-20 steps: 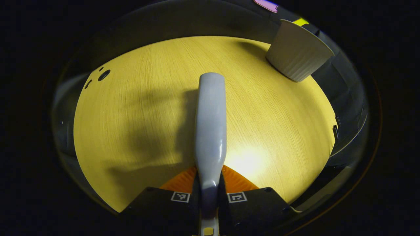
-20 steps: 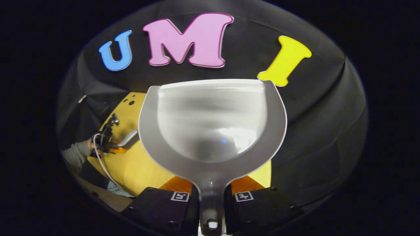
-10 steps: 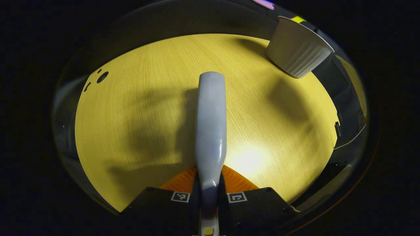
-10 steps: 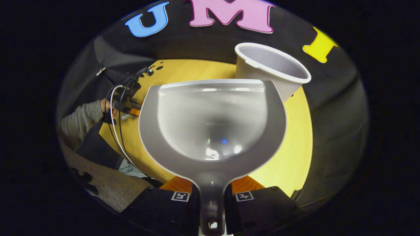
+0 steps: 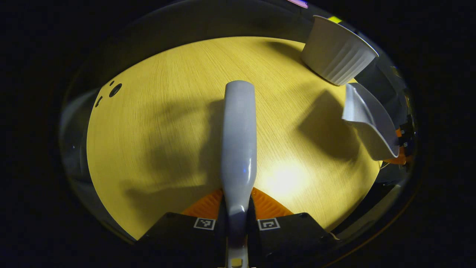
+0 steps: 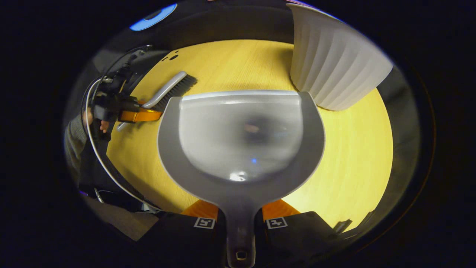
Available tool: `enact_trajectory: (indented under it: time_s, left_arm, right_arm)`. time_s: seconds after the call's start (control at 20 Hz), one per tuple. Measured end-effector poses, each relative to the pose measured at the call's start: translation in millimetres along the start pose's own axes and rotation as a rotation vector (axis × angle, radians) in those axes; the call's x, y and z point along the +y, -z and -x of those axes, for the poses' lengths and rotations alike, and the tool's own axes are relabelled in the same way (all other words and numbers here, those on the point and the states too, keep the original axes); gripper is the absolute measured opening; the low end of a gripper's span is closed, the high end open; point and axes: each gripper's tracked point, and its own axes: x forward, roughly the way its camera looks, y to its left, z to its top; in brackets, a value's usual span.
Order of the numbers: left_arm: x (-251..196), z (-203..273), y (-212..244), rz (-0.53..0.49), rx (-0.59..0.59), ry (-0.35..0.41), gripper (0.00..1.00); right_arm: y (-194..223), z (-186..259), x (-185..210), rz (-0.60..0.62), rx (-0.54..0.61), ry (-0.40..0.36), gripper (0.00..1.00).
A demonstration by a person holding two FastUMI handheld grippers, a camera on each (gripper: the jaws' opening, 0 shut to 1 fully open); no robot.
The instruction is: Pick up the small broom and dustpan from the desktop, sweep the trash into the dustpan with the broom, and then empty the trash into the garbage bin.
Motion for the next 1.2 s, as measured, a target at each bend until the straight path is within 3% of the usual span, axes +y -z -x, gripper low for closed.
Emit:
enact_trajectory:
  time_s: [0.1,0.25,0.55,0.6,0.75,0.8,0.85,1.1,1.15,1.2]
  left_arm:
    - [0.1,0.0,0.4,-0.003,0.001,0.001,0.27]
    - [0.1,0.6,0.5,-0.005,0.006,0.0,0.28]
    - [1.2,1.8,2.0,-0.018,0.034,-0.02,0.28]
    - [1.8,1.9,1.6,-0.02,0.04,-0.024,0.29]
    - [2.7,2.9,1.9,-0.029,0.059,-0.041,0.3]
    - [3.2,3.5,0.9,-0.03,0.066,-0.05,0.33]
    - [3.9,4.0,0.3,-0.029,0.065,-0.053,0.34]
    - [9.4,15.9,-2.2,-0.038,0.045,-0.106,0.7]
    - [11.8,19.4,-5.8,-0.038,0.028,-0.123,0.8]
    - [13.9,24.0,-7.5,-0.035,0.011,-0.143,0.95]
  right_arm:
    - [-2.4,-18.6,-7.2,0.018,0.018,0.047,0.35]
    - [5.9,-33.3,-24.4,0.113,0.075,0.176,0.35]
    - [0.4,-40.5,-6.0,0.07,0.064,0.123,0.41]
    - [1.5,-40.4,-4.8,0.069,0.067,0.122,0.36]
    - [0.5,-42.7,5.1,0.048,0.064,0.094,0.42]
    - [-0.4,-42.0,7.5,0.044,0.061,0.084,0.34]
    - [-1.4,-39.7,8.6,0.04,0.052,0.076,0.43]
    - [-1.3,-23.4,16.1,0.012,0.04,0.042,0.53]
    - [0.7,-18.6,16.5,0.018,0.038,0.037,0.6]
    - [1.6,-15.0,15.4,0.029,0.026,0.041,0.78]
